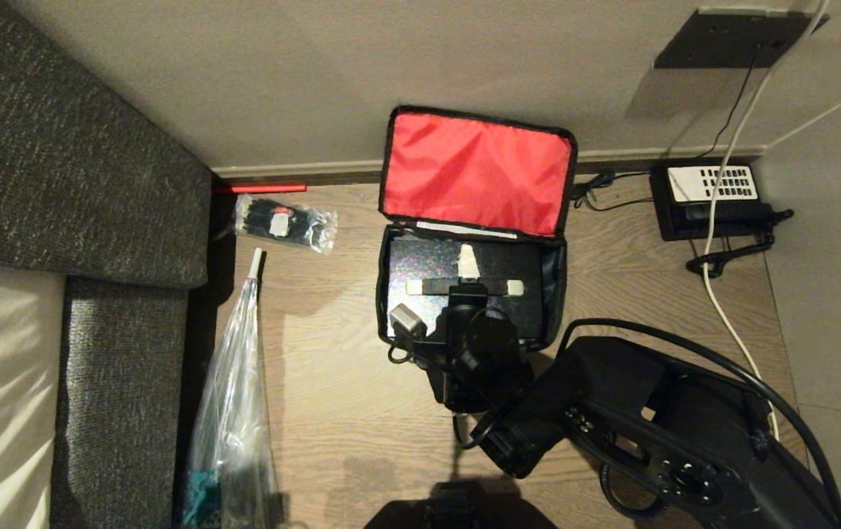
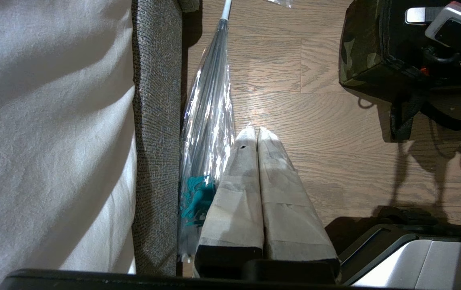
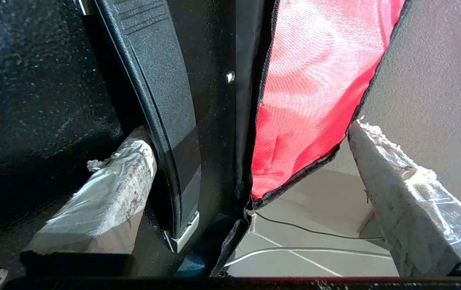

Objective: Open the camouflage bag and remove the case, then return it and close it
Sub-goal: Grip the handle

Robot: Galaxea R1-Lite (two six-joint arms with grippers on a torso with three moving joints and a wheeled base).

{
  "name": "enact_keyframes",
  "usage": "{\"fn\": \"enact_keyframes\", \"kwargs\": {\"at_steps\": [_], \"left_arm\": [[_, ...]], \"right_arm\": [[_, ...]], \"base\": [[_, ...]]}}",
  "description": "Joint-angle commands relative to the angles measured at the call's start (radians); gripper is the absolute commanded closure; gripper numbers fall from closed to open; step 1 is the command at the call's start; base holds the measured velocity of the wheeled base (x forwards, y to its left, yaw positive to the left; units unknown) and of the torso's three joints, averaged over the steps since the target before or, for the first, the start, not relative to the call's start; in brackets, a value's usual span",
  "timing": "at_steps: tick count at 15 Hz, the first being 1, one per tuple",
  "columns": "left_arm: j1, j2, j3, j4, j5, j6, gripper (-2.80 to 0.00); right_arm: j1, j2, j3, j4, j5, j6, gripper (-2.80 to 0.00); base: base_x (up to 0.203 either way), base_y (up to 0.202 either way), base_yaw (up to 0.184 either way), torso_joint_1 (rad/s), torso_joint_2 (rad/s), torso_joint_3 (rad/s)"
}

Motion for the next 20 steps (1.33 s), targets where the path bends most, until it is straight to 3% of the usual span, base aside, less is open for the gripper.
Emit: {"fn": "enact_keyframes", "kwargs": {"at_steps": [1, 7, 13, 20], "left_arm": [[0.000, 0.000, 0.003, 0.000, 0.000, 0.000, 0.00], [0.000, 0.000, 0.003, 0.000, 0.000, 0.000, 0.00], [0.000, 0.000, 0.003, 0.000, 0.000, 0.000, 0.00], [0.000, 0.000, 0.003, 0.000, 0.000, 0.000, 0.00]], "right_arm": [[0.000, -0.013, 0.006, -0.004, -0.003, -0.010, -2.80], [0.020, -0.093, 0.132, -0.004, -0.006, 0.006, -2.80], [0.080, -0.151, 0.193, -0.004, -0.009, 0.091, -2.80], [0.079, -0.224, 0.235, -0.004, -0.008, 0.068, -2.80]], "base": [[0.000, 0.000, 0.000, 0.000, 0.00, 0.000], [0.000, 0.000, 0.000, 0.000, 0.00, 0.000], [0.000, 0.000, 0.000, 0.000, 0.00, 0.000], [0.000, 0.000, 0.000, 0.000, 0.00, 0.000]]}}
